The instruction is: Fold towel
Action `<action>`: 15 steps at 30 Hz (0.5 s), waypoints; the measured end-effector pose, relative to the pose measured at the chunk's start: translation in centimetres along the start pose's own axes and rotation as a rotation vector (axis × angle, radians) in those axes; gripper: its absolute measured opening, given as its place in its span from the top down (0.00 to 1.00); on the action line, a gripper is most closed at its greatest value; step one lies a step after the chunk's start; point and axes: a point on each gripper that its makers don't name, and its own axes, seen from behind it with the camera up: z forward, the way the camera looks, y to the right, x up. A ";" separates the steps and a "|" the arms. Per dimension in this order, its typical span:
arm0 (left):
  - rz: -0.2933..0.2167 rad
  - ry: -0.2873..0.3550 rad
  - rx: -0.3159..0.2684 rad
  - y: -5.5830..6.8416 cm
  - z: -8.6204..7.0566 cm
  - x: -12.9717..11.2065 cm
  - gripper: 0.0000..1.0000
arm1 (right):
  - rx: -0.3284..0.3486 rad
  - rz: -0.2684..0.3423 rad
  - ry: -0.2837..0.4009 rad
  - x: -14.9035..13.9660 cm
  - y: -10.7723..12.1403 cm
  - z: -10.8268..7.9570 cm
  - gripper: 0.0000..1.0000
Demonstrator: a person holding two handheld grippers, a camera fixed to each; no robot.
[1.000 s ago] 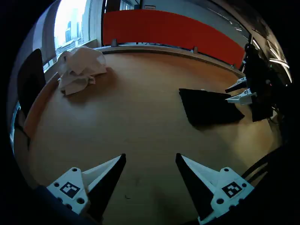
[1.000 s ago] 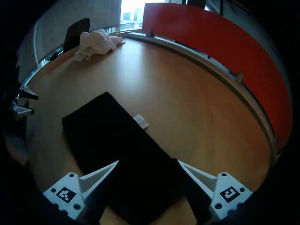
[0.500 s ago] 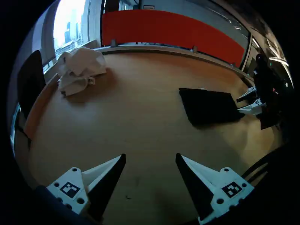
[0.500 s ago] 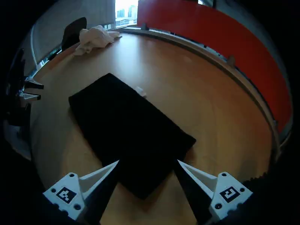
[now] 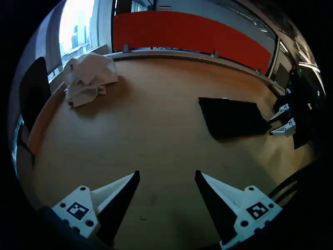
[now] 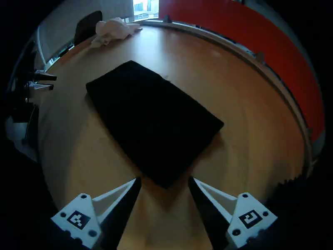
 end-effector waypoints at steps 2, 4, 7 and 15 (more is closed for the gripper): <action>0.000 -0.001 0.000 0.0 0.0 -0.1 0.01 | 0.017 0.012 -0.017 -0.5 -0.2 -0.1 0.29; -0.001 -0.002 -0.001 0.0 0.0 -0.1 0.01 | 0.030 0.025 -0.030 -0.8 -0.4 0.0 0.38; -0.002 -0.002 -0.003 0.0 0.0 -0.1 0.01 | 0.039 0.041 -0.029 -0.8 -0.3 0.1 0.42; 0.001 -0.002 -0.006 0.1 0.0 0.1 0.01 | 0.046 0.026 -0.007 -0.3 -0.3 -0.2 0.45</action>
